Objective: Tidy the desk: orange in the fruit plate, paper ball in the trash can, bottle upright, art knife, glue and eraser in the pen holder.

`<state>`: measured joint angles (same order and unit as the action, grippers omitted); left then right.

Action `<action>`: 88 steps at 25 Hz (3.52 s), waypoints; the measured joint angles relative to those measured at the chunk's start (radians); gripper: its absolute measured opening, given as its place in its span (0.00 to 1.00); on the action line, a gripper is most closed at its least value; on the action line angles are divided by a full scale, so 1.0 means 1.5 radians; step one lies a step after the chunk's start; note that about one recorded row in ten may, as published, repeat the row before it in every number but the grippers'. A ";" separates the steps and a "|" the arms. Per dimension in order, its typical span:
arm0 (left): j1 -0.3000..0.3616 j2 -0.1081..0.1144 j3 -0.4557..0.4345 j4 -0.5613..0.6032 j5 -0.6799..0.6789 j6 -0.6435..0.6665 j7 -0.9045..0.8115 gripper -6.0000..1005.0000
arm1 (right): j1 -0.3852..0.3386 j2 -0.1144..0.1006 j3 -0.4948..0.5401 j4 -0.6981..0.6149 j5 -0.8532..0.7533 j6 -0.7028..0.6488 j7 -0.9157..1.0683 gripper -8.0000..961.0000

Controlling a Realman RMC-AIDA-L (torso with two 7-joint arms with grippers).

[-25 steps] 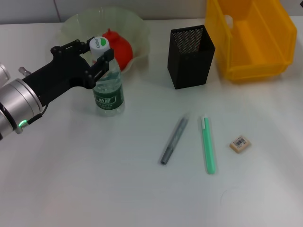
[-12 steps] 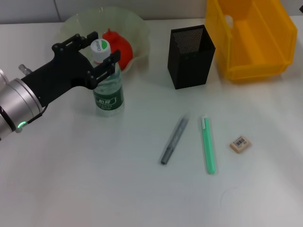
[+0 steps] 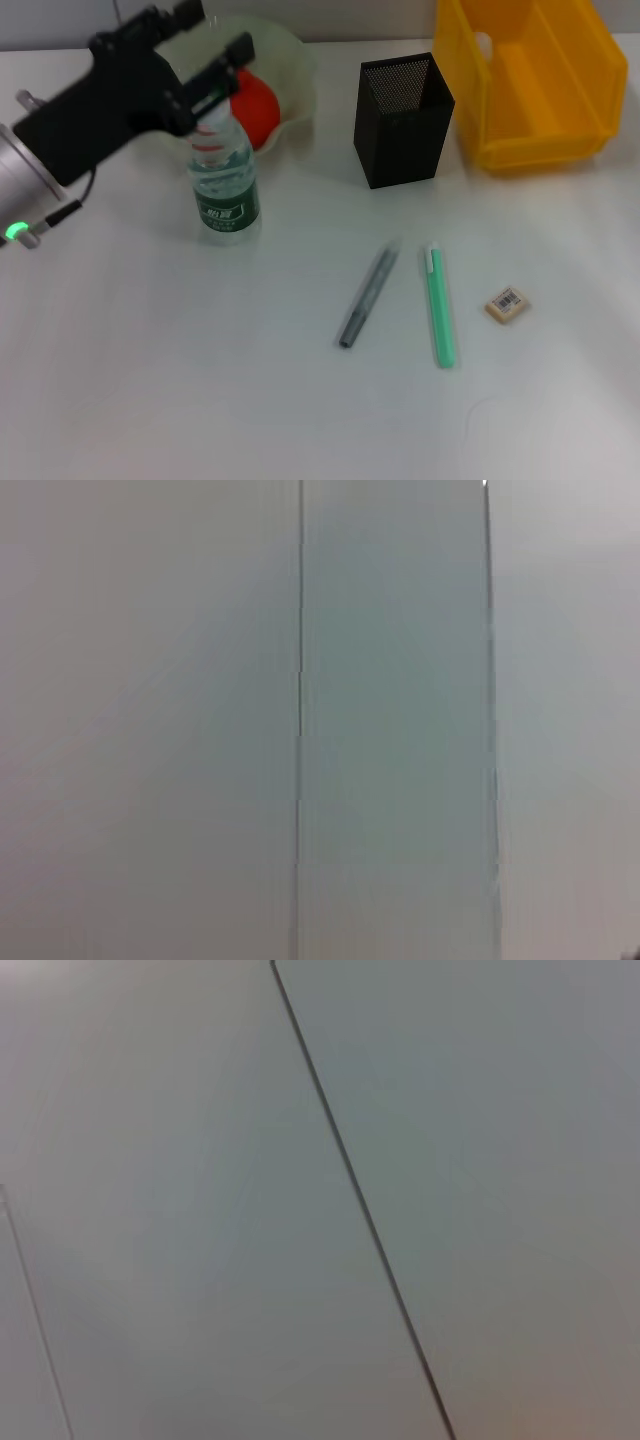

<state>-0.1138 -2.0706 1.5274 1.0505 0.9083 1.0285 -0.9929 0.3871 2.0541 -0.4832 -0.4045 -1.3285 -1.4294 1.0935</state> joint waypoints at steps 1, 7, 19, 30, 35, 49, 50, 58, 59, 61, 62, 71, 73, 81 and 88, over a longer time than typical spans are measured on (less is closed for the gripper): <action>-0.003 0.002 -0.017 0.002 -0.006 0.025 -0.028 0.63 | -0.002 -0.001 0.000 -0.001 0.000 -0.008 0.000 0.67; -0.012 0.010 -0.106 -0.026 -0.002 0.197 -0.132 0.63 | -0.004 -0.010 0.000 -0.004 -0.030 -0.043 0.027 0.67; -0.077 0.025 -0.287 -0.275 0.123 0.326 -0.090 0.62 | 0.044 0.006 -0.068 -0.188 -0.231 -0.042 0.263 0.67; -0.122 0.019 -0.359 -0.321 0.134 0.267 -0.014 0.62 | 0.113 0.014 -0.297 -0.510 -0.580 -0.024 0.838 0.66; -0.124 0.018 -0.386 -0.322 0.134 0.236 0.000 0.62 | 0.169 0.014 -0.394 -0.569 -0.722 -0.074 1.079 0.67; -0.108 0.015 -0.472 -0.319 0.131 0.235 0.074 0.62 | 0.403 0.018 -0.444 -0.286 -0.918 -0.093 1.237 0.67; -0.109 0.013 -0.476 -0.319 0.131 0.235 0.079 0.62 | 0.408 0.019 -0.447 -0.279 -0.921 -0.093 1.238 0.67; -0.129 0.007 -0.485 -0.323 0.134 0.222 0.103 0.62 | 0.428 0.021 -0.458 -0.196 -0.923 -0.053 1.240 0.65; -0.130 0.006 -0.485 -0.323 0.134 0.221 0.107 0.62 | 0.431 0.021 -0.463 -0.187 -0.923 -0.045 1.240 0.65; -0.132 0.006 -0.486 -0.322 0.134 0.220 0.111 0.62 | 0.434 0.021 -0.474 -0.174 -0.923 -0.032 1.241 0.64; -0.135 0.005 -0.486 -0.322 0.134 0.218 0.112 0.62 | 0.434 0.021 -0.487 -0.170 -0.924 -0.021 1.241 0.64; -0.138 0.005 -0.484 -0.324 0.134 0.216 0.118 0.62 | 0.449 0.025 -0.504 -0.137 -0.918 0.018 1.241 0.62; -0.138 0.005 -0.484 -0.325 0.134 0.213 0.118 0.62 | 0.458 0.025 -0.509 -0.125 -0.916 0.026 1.241 0.62; -0.138 0.005 -0.484 -0.327 0.134 0.205 0.128 0.62 | 0.495 0.026 -0.510 -0.077 -0.916 0.053 1.241 0.60; -0.138 0.005 -0.481 -0.327 0.134 0.196 0.133 0.62 | 0.506 0.026 -0.510 -0.055 -0.916 0.060 1.241 0.58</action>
<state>-0.3206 -2.0632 0.8057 0.5598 1.1091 1.3222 -0.7933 1.1468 2.0924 -1.2486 -0.4870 -2.7027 -1.3390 2.9551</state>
